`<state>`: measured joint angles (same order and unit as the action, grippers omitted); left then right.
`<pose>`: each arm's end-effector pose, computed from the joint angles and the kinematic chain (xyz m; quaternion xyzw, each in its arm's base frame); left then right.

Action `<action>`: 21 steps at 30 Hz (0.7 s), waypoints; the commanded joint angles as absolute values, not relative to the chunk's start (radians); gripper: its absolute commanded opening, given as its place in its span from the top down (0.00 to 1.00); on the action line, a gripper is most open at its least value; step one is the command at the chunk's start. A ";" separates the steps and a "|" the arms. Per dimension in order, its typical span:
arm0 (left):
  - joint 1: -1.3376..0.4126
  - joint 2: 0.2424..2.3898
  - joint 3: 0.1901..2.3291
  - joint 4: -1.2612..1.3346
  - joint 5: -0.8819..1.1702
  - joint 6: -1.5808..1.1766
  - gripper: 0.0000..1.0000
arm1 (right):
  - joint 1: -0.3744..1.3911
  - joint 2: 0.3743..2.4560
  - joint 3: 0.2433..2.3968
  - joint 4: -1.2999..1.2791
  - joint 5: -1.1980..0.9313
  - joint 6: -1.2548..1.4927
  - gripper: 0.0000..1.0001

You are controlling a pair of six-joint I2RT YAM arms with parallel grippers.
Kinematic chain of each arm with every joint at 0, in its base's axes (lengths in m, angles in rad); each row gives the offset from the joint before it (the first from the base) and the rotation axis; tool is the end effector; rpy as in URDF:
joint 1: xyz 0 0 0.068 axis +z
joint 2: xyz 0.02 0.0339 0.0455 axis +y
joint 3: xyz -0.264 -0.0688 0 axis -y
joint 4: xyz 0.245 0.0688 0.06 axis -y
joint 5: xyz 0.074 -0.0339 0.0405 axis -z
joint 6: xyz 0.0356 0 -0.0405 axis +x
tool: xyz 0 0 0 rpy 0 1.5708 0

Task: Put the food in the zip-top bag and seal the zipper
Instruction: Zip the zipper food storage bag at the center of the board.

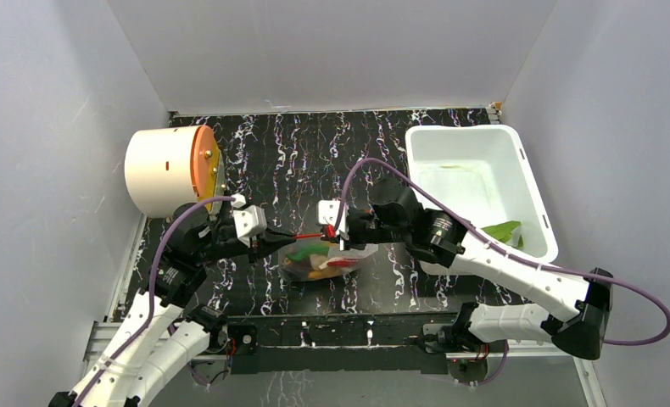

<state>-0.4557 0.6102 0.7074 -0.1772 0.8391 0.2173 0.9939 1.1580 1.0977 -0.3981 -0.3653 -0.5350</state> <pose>0.1133 -0.0850 0.3405 0.4824 0.5422 -0.3709 0.5794 0.1303 0.2235 0.3530 -0.6473 0.5364 0.2683 0.4705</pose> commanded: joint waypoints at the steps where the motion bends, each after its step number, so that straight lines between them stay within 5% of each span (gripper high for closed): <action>1: -0.454 0.586 0.774 -0.245 0.792 0.283 1.00 | 0.986 1.100 1.114 -0.452 -0.260 -0.560 1.00; 21: -0.454 0.529 0.838 -0.359 0.621 0.372 1.00 | 0.973 0.967 1.115 -0.608 -0.102 -0.566 1.00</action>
